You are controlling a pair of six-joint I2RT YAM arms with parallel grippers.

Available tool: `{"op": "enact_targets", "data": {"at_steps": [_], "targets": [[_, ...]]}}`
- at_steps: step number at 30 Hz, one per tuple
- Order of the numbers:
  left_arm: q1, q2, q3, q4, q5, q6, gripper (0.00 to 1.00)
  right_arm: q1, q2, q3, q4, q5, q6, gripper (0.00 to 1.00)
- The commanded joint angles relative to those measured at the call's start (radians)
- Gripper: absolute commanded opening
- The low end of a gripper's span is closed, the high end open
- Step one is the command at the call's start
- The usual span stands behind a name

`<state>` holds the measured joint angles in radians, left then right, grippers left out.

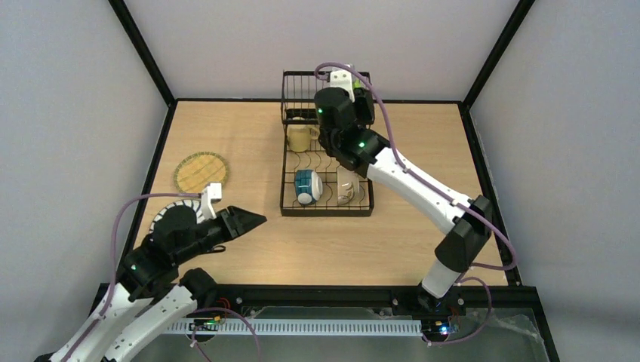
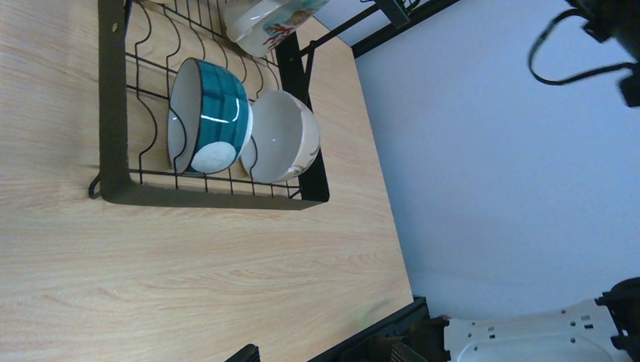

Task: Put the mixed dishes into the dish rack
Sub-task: Insert the plate into the dish rack.

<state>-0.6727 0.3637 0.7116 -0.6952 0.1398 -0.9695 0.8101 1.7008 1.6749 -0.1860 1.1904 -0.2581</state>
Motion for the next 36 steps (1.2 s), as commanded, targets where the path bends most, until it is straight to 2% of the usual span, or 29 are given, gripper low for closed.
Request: {"op": "enact_targets", "data": {"at_steps": [1,6,12,17,22,23,26,28,33,36], "targets": [[0.005,0.048,0.009,0.081,0.015,-0.023,0.99,0.039,-0.070,0.041,-0.016,0.011,-0.016,0.65],[0.005,0.096,0.020,0.130,0.019,-0.034,0.99,0.040,-0.116,-0.021,0.055,-0.020,-0.066,0.70],[0.005,0.104,0.022,0.140,0.013,-0.041,0.99,0.038,-0.132,-0.062,0.059,-0.041,-0.034,0.70],[0.005,0.089,0.026,0.125,-0.007,-0.047,0.99,0.033,-0.126,-0.053,0.093,-0.056,-0.048,0.73],[0.005,0.096,0.047,0.081,-0.021,-0.047,0.99,-0.027,-0.094,0.004,0.031,-0.082,0.010,0.75],[0.005,0.097,0.052,0.071,-0.030,-0.050,0.99,-0.062,-0.090,0.026,-0.008,-0.112,0.048,0.74],[0.005,0.091,0.054,0.068,-0.034,-0.060,0.99,-0.173,-0.090,0.111,-0.172,-0.403,0.174,0.68],[0.005,0.083,0.048,0.079,-0.035,-0.069,0.99,-0.250,-0.089,0.154,-0.217,-0.569,0.224,0.67],[0.005,0.071,0.028,0.098,-0.042,-0.077,0.99,-0.352,0.027,0.375,-0.415,-0.787,0.217,0.70],[0.005,0.077,0.013,0.115,-0.045,-0.077,0.99,-0.356,0.038,0.377,-0.428,-0.878,0.210,0.71]]}}
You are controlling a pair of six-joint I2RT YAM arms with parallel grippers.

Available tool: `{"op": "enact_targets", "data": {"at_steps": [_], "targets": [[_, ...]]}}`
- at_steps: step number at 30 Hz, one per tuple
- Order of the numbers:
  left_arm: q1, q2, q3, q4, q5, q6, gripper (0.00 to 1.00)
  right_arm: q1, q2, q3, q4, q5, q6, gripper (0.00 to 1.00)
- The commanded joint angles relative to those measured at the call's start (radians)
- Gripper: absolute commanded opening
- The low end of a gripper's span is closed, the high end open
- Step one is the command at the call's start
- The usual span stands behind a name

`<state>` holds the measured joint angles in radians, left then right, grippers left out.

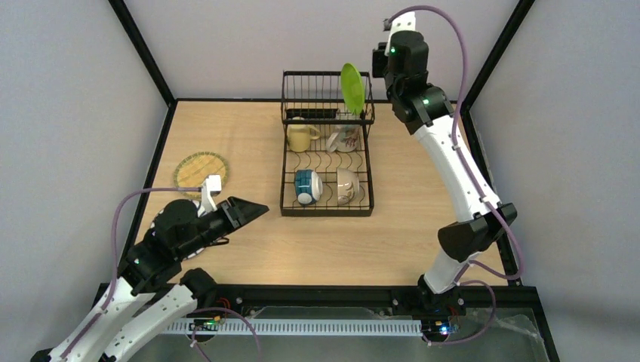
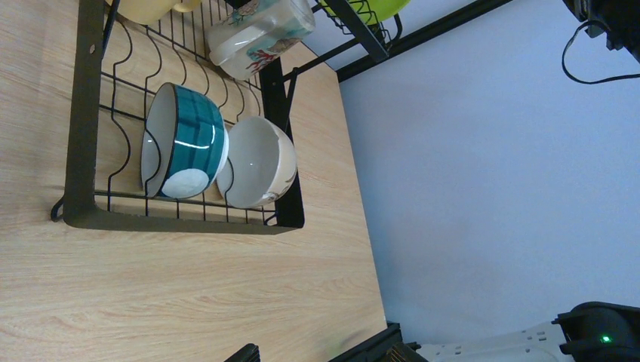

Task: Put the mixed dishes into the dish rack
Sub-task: Grab the plate from the dish rack.

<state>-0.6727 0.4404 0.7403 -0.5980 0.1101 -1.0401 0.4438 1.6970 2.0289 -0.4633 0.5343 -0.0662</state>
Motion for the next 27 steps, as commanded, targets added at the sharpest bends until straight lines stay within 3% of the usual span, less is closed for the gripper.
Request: {"op": "enact_targets", "data": {"at_steps": [1,10,27], "targets": [[0.005,0.003,-0.017,0.023,-0.015,-0.005,0.99,0.010,0.041,0.022,-0.151,-0.246,0.019,0.71],[0.005,0.033,-0.013,0.030,-0.022,0.028,0.99,0.008,0.089,0.034,-0.202,-0.351,0.024,0.75],[0.007,0.058,-0.009,0.024,-0.038,0.054,0.99,0.007,0.163,0.038,-0.183,-0.319,0.017,0.79]]}}
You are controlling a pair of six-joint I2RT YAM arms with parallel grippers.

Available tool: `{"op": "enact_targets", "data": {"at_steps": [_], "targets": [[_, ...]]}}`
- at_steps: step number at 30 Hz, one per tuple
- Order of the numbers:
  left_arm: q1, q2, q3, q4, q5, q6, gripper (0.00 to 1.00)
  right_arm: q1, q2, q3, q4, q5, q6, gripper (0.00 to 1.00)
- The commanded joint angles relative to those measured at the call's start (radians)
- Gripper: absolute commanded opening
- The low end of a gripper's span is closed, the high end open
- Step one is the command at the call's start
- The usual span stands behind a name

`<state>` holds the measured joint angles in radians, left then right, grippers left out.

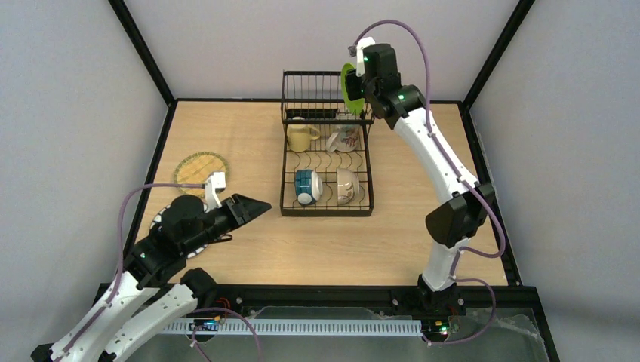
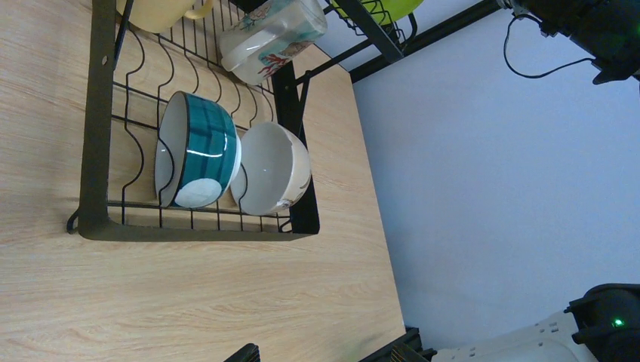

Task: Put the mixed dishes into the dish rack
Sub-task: Grab the plate from the dish rack.

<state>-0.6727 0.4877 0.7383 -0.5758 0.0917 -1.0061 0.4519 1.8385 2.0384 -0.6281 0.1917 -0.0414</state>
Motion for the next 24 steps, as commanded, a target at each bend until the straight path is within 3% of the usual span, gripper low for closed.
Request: {"op": "enact_targets", "data": {"at_steps": [1,17,19,24], "targets": [[0.008,0.015,-0.006,0.003,-0.021,0.024,0.99,-0.001,0.027,0.032,-0.018,0.029,-0.011,0.79],[0.078,0.116,0.019,0.035,0.048,0.090,0.99,-0.060,0.137,0.090,-0.017,0.015,-0.004,0.76],[0.106,0.121,0.019,0.034,0.069,0.100,0.99,-0.065,0.151,0.099,-0.019,0.016,0.000,0.65],[0.173,0.136,0.018,0.032,0.137,0.123,0.99,-0.068,0.186,0.131,-0.027,0.017,0.010,0.23]]}}
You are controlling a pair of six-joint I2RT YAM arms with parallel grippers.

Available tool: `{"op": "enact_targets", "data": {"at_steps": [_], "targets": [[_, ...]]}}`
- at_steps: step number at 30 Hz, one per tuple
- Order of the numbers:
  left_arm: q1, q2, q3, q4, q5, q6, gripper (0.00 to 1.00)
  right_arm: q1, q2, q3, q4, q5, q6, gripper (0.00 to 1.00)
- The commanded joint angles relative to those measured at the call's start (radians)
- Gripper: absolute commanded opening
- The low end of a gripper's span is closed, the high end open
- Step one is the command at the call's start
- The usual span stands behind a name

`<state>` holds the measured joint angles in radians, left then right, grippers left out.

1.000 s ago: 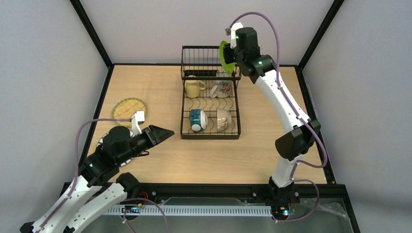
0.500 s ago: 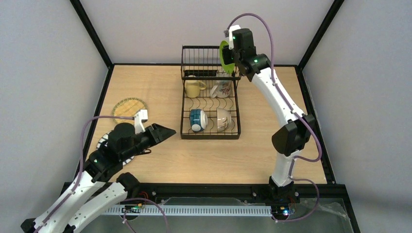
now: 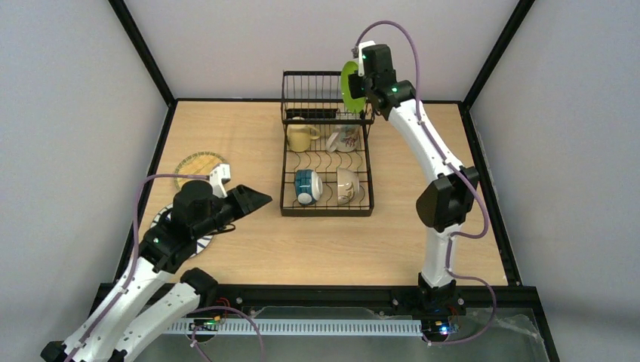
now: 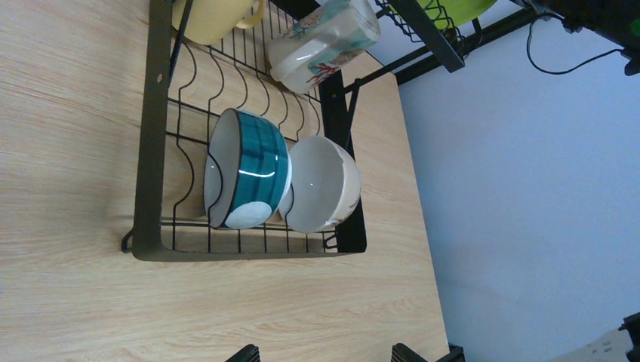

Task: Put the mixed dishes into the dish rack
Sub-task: Grab the plate from the dish rack.

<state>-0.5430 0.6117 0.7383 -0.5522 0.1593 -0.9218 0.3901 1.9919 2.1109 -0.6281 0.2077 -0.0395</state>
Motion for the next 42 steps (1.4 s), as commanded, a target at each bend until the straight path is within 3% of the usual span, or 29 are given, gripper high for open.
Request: {"op": "enact_targets", "data": {"at_steps": [1,4,7,29,42], "targets": [[0.058,0.014,0.018,0.007,0.082,0.043,0.99,-0.006,0.039,0.064,-0.029,-0.002,0.011,0.20],[0.090,0.022,0.016,0.007,0.117,0.053,0.99,-0.005,0.044,0.073,-0.031,-0.008,0.020,0.06],[0.112,0.027,0.012,0.009,0.144,0.059,0.99,-0.006,0.039,0.074,-0.029,-0.011,0.027,0.00],[0.132,0.007,-0.013,0.026,0.201,0.030,0.99,-0.004,-0.067,0.102,-0.013,0.049,0.038,0.00],[0.132,-0.031,-0.035,0.023,0.213,0.006,0.99,0.062,-0.074,0.101,0.015,0.279,-0.010,0.00]]}}
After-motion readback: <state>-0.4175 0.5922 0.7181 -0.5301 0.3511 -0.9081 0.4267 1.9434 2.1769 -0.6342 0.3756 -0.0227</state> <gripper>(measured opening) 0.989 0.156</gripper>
